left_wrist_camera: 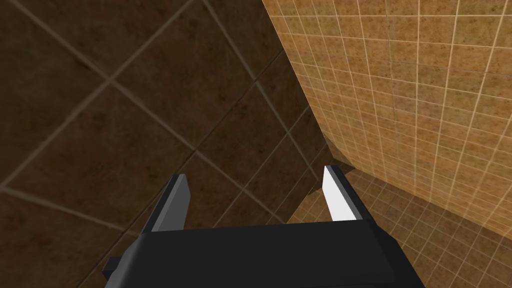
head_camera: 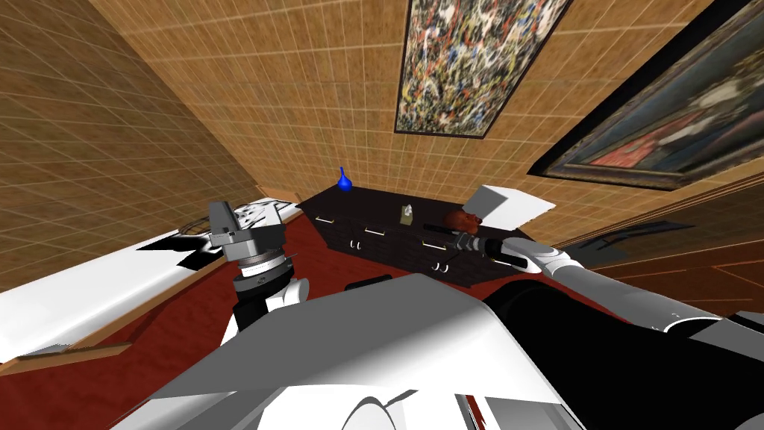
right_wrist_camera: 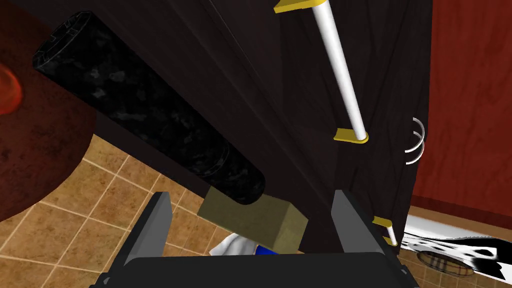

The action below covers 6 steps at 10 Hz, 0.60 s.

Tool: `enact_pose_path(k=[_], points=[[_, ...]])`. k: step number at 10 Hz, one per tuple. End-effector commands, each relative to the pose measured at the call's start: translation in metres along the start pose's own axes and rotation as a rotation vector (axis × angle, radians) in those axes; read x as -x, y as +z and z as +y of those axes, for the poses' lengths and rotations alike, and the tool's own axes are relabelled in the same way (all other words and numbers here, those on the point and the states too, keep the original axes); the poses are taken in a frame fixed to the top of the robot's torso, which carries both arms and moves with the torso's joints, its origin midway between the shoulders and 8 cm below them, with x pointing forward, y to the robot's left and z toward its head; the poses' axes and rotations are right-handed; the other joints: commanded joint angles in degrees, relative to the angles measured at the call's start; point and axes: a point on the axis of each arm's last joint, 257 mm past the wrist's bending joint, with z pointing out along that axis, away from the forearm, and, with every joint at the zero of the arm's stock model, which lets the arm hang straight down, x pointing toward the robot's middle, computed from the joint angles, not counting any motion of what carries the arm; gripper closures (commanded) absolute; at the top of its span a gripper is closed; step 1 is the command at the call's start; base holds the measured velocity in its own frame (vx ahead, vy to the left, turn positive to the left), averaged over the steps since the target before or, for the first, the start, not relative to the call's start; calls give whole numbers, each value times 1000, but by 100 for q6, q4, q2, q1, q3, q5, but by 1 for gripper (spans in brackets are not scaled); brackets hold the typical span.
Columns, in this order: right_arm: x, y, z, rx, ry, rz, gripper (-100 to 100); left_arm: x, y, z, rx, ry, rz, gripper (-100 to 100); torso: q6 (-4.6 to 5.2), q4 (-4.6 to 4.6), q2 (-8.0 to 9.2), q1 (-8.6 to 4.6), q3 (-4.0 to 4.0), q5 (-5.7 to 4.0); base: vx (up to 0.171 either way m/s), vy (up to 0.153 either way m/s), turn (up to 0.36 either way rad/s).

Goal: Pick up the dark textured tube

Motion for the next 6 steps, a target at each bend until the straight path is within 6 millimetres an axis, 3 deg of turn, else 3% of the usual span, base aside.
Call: enact_pose_path(k=[1,2,3,6], points=[[-17,-6,-7,16,-63,66,-100,0,0,0,0,0,0,0,0,0,0,0,0,0,47,24,95],[-32,-12,-11,31,-102,116,-100,0,0,0,0,0,0,0,-3,0,-1,-3,0,-1,67,33,162],[-29,-13,-15,33,-118,121,-100,0,0,0,0,0,0,0,-3,-2,-8,-1,-4,-1,57,24,61],[-68,-34,-25,93,-232,265,-100,0,0,0,0,0,0,0,-4,-3,-13,0,-7,-1,80,28,151]])
